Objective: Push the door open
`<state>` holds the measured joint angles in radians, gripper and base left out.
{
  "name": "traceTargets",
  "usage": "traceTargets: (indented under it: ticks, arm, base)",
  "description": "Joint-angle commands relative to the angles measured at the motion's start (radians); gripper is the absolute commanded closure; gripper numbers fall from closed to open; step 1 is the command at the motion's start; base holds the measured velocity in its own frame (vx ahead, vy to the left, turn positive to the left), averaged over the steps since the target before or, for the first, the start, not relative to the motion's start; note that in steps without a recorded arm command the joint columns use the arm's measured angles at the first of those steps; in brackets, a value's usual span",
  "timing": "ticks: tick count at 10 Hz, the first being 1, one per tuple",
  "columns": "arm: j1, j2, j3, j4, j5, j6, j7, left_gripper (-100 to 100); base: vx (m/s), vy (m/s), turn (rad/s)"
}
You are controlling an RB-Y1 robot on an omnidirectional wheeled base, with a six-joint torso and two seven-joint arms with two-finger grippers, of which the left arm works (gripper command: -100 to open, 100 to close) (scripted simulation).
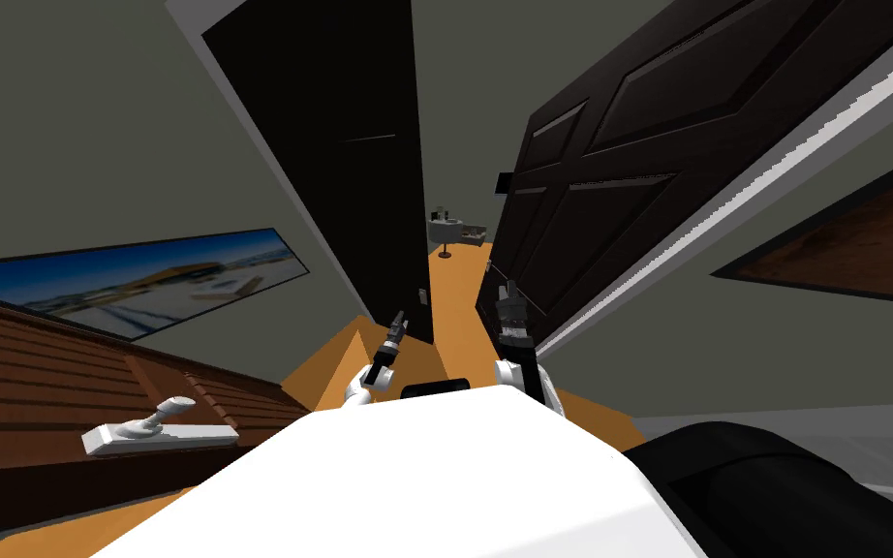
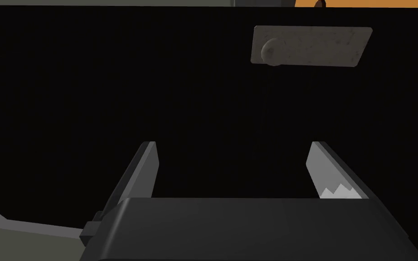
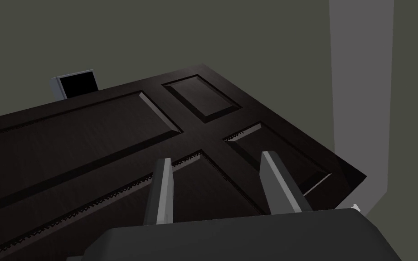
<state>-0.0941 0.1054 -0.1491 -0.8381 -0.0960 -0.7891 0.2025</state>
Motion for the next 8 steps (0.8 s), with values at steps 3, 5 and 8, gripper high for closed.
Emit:
traceTargets:
  ticks: [3,5,8]
  arm:
    - [-0.04,0.003,-0.009,0.091,-0.007,-0.02,0.009,-100]
    - [-0.061,0.003,-0.013,0.138,-0.01,-0.032,0.012,-100]
    - [-0.079,0.002,-0.017,0.179,-0.013,-0.041,0.014,-100]
  base:
    - [0.072,0.047,-0.087]
    - [0.069,0.051,-0.095]
    - [0.041,0.025,-0.046]
